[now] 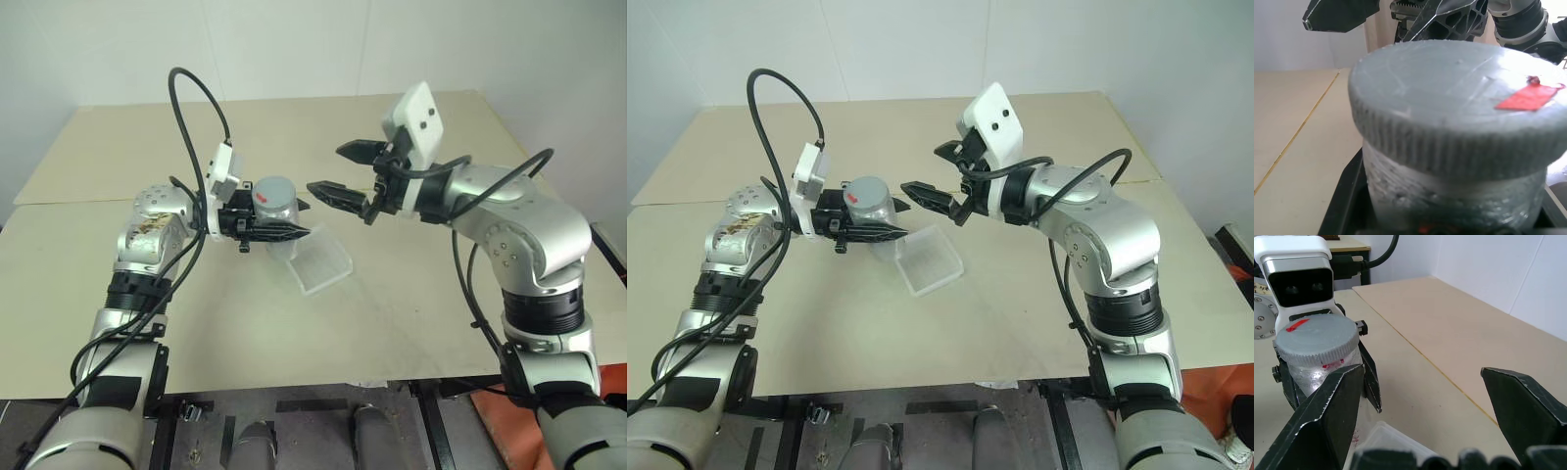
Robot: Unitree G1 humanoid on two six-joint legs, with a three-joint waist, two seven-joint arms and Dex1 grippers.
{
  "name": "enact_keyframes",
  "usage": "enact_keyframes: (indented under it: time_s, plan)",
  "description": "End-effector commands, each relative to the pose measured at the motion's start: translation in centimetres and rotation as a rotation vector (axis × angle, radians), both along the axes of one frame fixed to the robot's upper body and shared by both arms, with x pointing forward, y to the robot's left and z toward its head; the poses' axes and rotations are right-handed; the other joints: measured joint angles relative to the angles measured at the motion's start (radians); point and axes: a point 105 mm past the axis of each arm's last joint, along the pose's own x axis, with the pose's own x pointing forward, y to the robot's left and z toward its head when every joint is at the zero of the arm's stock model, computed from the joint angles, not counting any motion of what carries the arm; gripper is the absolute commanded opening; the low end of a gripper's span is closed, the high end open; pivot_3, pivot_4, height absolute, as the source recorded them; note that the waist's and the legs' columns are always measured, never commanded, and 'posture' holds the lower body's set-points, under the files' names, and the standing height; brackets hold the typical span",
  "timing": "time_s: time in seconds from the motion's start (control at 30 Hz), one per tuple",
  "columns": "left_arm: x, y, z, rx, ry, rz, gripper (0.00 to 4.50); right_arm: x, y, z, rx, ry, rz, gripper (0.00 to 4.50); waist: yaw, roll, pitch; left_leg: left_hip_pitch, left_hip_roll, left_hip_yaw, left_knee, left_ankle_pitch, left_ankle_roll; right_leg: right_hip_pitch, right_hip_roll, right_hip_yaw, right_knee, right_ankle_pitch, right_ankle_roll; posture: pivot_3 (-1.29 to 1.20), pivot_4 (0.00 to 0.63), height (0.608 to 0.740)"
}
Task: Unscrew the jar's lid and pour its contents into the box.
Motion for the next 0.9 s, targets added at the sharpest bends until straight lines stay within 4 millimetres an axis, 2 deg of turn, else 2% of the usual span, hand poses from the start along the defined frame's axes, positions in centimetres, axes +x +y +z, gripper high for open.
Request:
enact_keyframes:
  time_s: [0.03,0.13,0.27,0.6,0.9]
  plan:
    - [-0.3,0.0,1.1,-0.012,-0.042,-0.011,1.96,-1.5,-0.4,1.4,0.017,-0.046,0.046,4.44,0.0,0.0,0.0,0.0,0.0,0.0,0.0,0.0,0.0,0.0,0.0,0.0,0.0,0.0,0.0,0.0,0.15,0.74]
    - [-0.1,0.0,1.1,-0.011,-0.042,-0.005,1.96,-2.8,0.2,1.9,0.026,-0.045,0.117,4.44,-0.001,0.0,0.0,0.0,0.0,0.0,0.0,0.0,0.0,0.0,0.0,0.0,0.0,0.0,0.0,0.0,0.15,0.74]
    - [0.1,-0.4,1.1,-0.015,-0.04,-0.011,1.96,-4.2,2.0,1.9,0.029,-0.038,0.193,4.44,-0.002,0.0,0.0,0.001,0.0,0.0,0.0,0.0,0.0,0.0,0.0,0.0,0.0,0.0,0.0,0.0,0.15,0.74]
    - [-0.1,-0.7,1.1,-0.007,-0.05,-0.033,1.96,-2.8,5.0,1.1,-0.008,-0.011,0.148,4.44,-0.001,0.0,0.0,0.0,0.0,0.0,0.0,0.0,0.0,0.0,0.0,0.0,0.001,0.0,0.0,0.0,0.15,0.74]
    - [-0.2,-0.3,1.1,-0.001,-0.053,-0.023,1.96,-2.7,6.0,1.0,-0.003,0.0,0.167,4.44,-0.001,0.0,0.0,0.0,0.0,0.0,0.0,0.0,0.0,0.0,0.0,0.0,0.001,0.0,0.0,0.0,0.15,0.74]
